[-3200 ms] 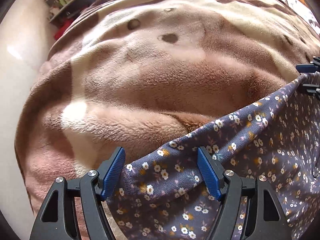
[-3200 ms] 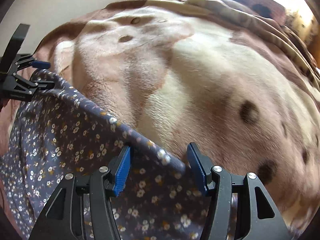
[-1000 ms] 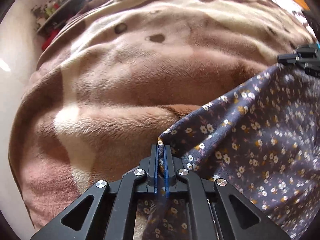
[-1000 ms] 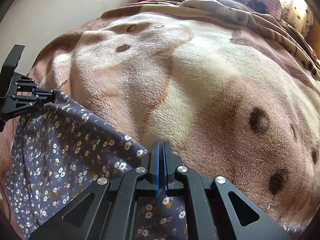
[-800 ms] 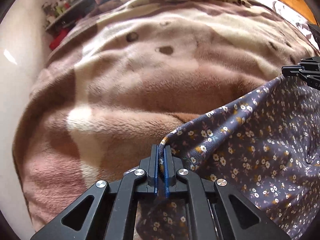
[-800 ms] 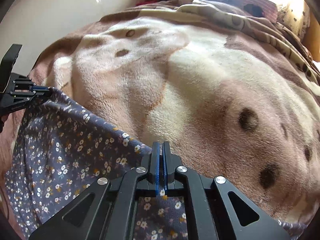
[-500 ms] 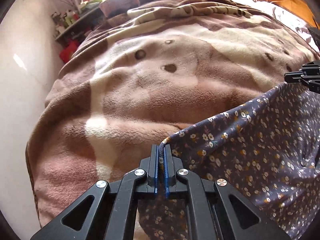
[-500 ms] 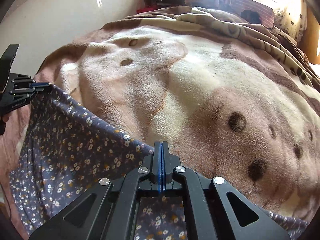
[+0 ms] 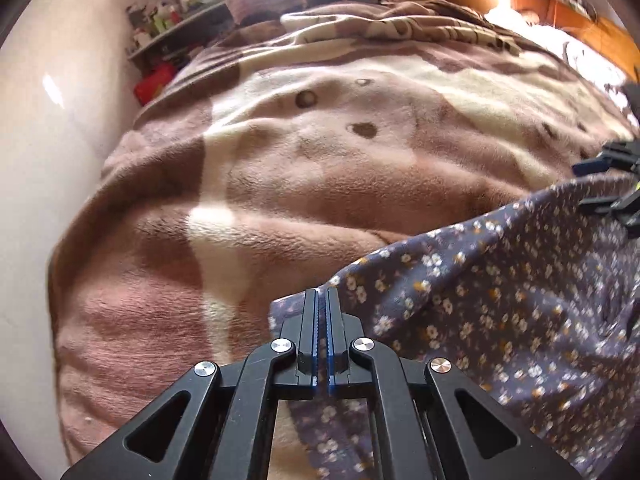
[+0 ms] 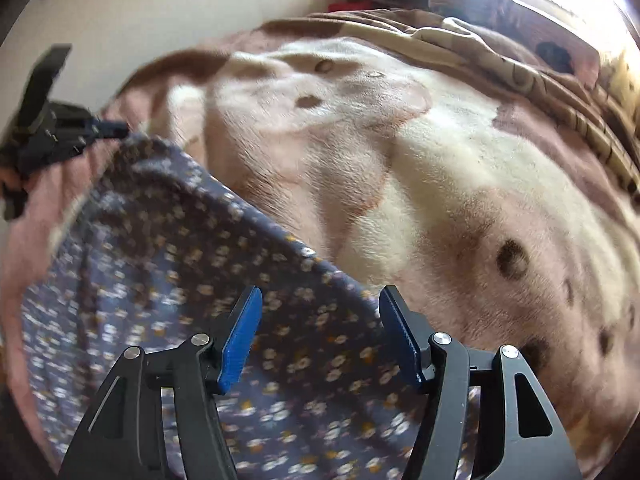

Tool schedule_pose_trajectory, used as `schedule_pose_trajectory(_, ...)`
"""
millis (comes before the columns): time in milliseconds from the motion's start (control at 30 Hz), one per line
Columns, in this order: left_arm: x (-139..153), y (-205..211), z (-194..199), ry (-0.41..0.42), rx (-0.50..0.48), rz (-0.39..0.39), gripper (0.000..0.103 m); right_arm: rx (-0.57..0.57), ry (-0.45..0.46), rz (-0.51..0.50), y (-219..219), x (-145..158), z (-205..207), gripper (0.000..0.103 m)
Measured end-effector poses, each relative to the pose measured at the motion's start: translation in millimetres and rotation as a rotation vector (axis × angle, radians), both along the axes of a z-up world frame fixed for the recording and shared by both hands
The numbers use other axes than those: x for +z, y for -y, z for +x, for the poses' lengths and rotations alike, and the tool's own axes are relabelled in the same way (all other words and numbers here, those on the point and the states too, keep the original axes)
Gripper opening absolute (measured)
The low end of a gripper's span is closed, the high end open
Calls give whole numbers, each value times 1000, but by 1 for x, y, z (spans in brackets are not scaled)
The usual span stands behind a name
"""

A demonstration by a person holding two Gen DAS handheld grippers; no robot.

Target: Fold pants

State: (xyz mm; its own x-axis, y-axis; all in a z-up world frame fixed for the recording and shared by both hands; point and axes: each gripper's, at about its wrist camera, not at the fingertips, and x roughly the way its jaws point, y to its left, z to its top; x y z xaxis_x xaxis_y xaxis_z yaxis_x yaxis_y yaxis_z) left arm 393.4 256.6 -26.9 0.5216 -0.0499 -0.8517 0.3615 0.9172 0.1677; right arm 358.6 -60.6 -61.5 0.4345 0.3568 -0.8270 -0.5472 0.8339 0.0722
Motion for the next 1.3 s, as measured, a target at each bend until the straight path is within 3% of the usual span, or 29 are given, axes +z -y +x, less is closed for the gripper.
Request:
schedule_pose_trajectory(33,-2,1,3,-14,-12,-22,2,-2,-2,-8,-1,-3,3,62)
schedule_pose_trajectory(100,-9,9,8,-23,-30,5,6,-11,-19,-44,-4,-12,13,62)
schedule_pose_trajectory(167,-16,14,13,-45,-48,14,27,-7,-33,-88,-8,-21,22,62)
schedule_pose_trajectory(233,-23,18,19,-81,-75,2,39,-2,-31,-110,-11,-27,27,62)
schedule_pose_trajectory(400,-31,13,30,-103,-83,-13,39,-10,-69,-59,-5,-35,34,62)
schedule_pose_trajectory(500,-40,11,39,-108,-78,40,42,10,-80,-61,-5,-38,35,62)
schedule_pose_trajectory(567,-45,8,45,-129,-71,32,43,13,-85,-56,-4,-39,36,62)
schedule_pose_trajectory(800,-58,6,54,-220,-85,20,43,20,-106,-28,-1,-42,42,62)
schedule_pose_trajectory(900,-61,12,55,-243,-101,59,43,14,-116,-16,1,-42,41,60)
schedule_pose_trajectory(1000,-61,23,49,-236,-161,125,23,15,-115,-36,2,-42,37,47)
schedule_pose_trajectory(1067,-59,27,45,-227,-175,133,8,10,-102,-50,3,-39,36,25)
schedule_pose_trajectory(1100,-57,29,42,-208,-177,141,6,8,-94,-50,3,-36,35,18)
schedule_pose_trajectory(1133,-55,31,39,-183,-177,155,4,14,-97,-38,4,-33,32,4)
schedule_pose_trajectory(1300,-30,25,17,-77,-147,147,2,59,-18,-100,-6,-16,4,2)
